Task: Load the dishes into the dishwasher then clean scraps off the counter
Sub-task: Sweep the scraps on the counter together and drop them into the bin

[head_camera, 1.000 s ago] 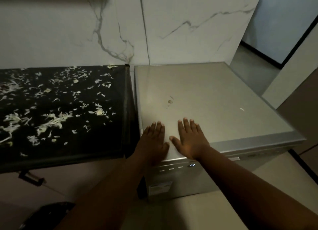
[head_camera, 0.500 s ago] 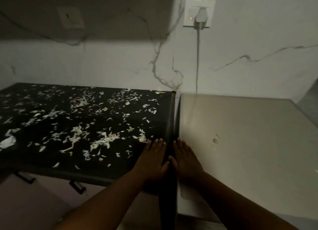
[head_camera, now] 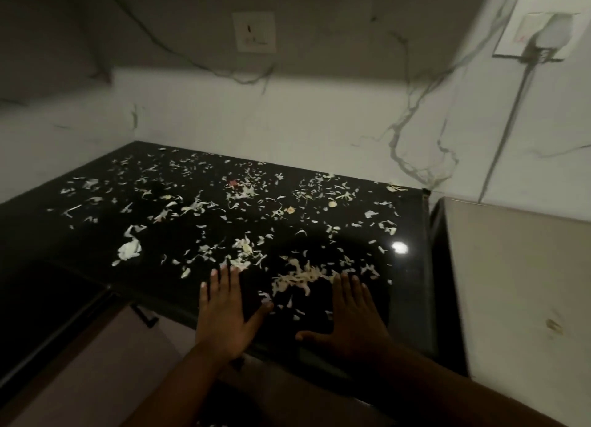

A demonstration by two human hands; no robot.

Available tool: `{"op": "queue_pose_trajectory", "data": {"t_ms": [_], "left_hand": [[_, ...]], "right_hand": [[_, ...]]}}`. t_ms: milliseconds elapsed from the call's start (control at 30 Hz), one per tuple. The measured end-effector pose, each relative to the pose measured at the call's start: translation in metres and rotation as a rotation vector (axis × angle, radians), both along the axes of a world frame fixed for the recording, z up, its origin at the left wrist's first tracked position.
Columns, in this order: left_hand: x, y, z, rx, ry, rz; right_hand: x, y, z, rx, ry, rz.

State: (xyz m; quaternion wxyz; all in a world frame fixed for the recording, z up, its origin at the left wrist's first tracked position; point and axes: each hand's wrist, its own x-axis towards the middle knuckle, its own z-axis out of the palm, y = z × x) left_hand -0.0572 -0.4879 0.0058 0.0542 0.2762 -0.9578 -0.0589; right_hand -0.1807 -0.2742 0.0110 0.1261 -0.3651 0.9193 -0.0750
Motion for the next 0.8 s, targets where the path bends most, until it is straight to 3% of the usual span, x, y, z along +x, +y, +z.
{"op": "queue_pose_trajectory", "data": {"t_ms": [200,433,633,700,800], "left_hand": [[-0.017,-0.071,-0.002,0.092,0.000,-0.100],[-0.068,-0.093,-0.005,0.135,0.061,-0.364],[-0.070,-0.103,-0.005,0.229,0.406,-0.524],[-0.057,-0.113,-0.004,0.237,0.460,-0.491],[-0.032,-0.148,-0.002,0.184,0.438,-0.411]], "right_hand": [[0.008,-0.090,0.005,0.049,0.030,-0.084],[-0.003,-0.159,0.003,-0.035,0.098,-0.230],[-0.011,-0.162,0.011,-0.250,0.047,-0.368],[-0.002,-0.162,0.019,-0.209,0.121,-0.273],[0.022,-0.179,0.024,-0.114,0.211,0.088]]}}
